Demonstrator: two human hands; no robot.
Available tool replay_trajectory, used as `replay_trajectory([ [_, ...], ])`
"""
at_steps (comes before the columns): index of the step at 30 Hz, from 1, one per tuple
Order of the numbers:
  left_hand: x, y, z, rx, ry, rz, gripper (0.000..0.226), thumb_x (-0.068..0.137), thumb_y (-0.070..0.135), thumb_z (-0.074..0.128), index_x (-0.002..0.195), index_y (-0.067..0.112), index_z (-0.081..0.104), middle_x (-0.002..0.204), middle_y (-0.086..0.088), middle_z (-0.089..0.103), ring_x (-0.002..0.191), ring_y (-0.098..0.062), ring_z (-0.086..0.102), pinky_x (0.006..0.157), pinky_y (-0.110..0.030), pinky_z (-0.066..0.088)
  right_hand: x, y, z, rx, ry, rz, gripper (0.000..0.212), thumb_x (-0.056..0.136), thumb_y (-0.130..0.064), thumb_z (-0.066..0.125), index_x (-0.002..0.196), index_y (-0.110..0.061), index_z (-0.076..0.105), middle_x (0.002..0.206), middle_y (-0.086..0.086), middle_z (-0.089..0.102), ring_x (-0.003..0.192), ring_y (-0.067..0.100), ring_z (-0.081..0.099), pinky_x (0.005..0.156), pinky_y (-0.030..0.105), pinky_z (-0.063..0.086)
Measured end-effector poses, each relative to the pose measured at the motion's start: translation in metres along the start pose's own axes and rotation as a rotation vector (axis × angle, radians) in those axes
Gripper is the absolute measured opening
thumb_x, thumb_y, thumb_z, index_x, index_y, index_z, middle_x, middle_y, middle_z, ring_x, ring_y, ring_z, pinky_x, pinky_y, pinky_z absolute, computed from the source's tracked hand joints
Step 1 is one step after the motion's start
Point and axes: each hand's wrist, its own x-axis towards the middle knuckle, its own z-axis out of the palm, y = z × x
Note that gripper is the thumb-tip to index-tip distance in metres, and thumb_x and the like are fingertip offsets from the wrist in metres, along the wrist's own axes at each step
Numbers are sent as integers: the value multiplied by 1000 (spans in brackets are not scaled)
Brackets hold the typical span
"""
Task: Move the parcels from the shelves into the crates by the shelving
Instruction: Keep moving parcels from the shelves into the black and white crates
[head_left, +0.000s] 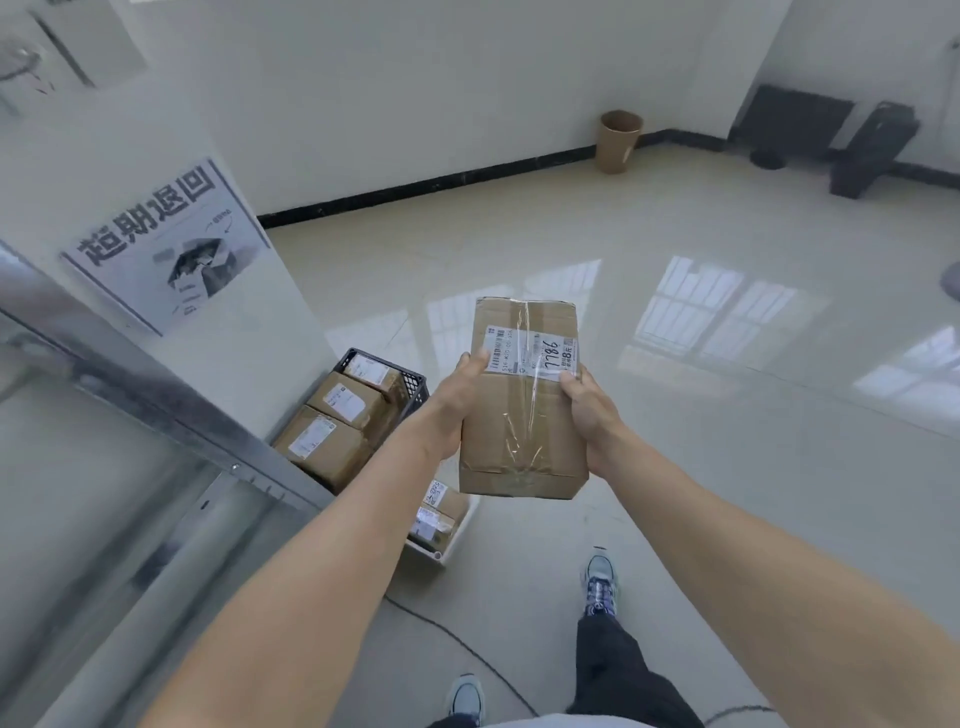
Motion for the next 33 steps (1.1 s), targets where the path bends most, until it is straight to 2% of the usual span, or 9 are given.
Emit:
replay_trajectory([
  [3, 23, 8, 9, -24, 56, 7, 121, 54, 94, 68, 157, 44, 28, 163, 5, 39, 140, -23, 51, 112, -52, 45, 38, -17, -9, -43, -50, -8, 27, 108, -32, 42, 132, -30, 54, 118, 0, 72, 97, 20, 73, 75, 36, 60],
  [8, 53, 29, 32, -157, 236, 56, 105, 76, 87, 59, 161, 41, 18, 166, 11, 24, 149, -22, 35, 118, -46, 35, 107, -57, -20, -177, -195, 25, 30, 108, -33, 42, 136, -32, 52, 123, 0, 70, 102, 20, 72, 79, 38, 60],
  [11, 89, 21, 21, -255, 291, 68, 117, 61, 92, 69, 158, 42, 27, 166, 2, 31, 145, -28, 44, 111, -57, 43, 136, -76, -17, -261, -270, 14, 30, 109, -31, 40, 137, -31, 51, 121, -3, 68, 97, 13, 70, 71, 31, 57],
  [14, 97, 24, 15, -311, 388, 67, 109, 61, 93, 68, 154, 50, 31, 164, 2, 36, 142, -29, 47, 108, -59, 46, 162, -88, -5, -345, -352, 2, 29, 109, -28, 39, 135, -31, 51, 116, -8, 66, 93, 8, 67, 66, 26, 53],
  [17, 98, 31, 6, -378, 450, 144, 108, 63, 92, 65, 155, 48, 30, 161, 3, 42, 139, -26, 51, 110, -56, 46, 186, -91, 17, -420, -435, -11, 31, 108, -29, 40, 138, -31, 49, 121, -6, 65, 98, 9, 66, 72, 29, 53],
  [24, 137, 0, -55, -440, 588, 137, 93, 71, 95, 53, 152, 51, 38, 160, 8, 43, 144, -18, 45, 118, -53, 35, 247, -79, 80, -546, -608, 16, 34, 108, -31, 41, 141, -37, 46, 127, -9, 63, 108, 11, 63, 80, 31, 52],
  [27, 140, 9, -71, -490, 630, 118, 90, 77, 93, 49, 152, 43, 43, 155, 6, 51, 141, -19, 49, 117, -52, 37, 281, -68, 109, -601, -673, 36, 30, 109, -28, 41, 136, -40, 44, 129, -11, 61, 111, 9, 62, 84, 29, 52],
  [30, 141, 18, -76, -546, 630, 139, 74, 92, 82, 36, 148, 36, 51, 143, 3, 63, 132, -19, 59, 114, -49, 42, 309, -57, 126, -639, -704, 58, 38, 109, -30, 41, 146, -36, 42, 135, -9, 62, 116, 10, 63, 93, 33, 51],
  [33, 150, 20, -86, -637, 623, 156, 72, 100, 74, 22, 143, 29, 59, 132, -1, 70, 125, -20, 65, 113, -48, 45, 337, -44, 143, -682, -738, 86, 41, 109, -32, 42, 149, -39, 40, 136, -12, 62, 118, 9, 63, 96, 34, 51],
])
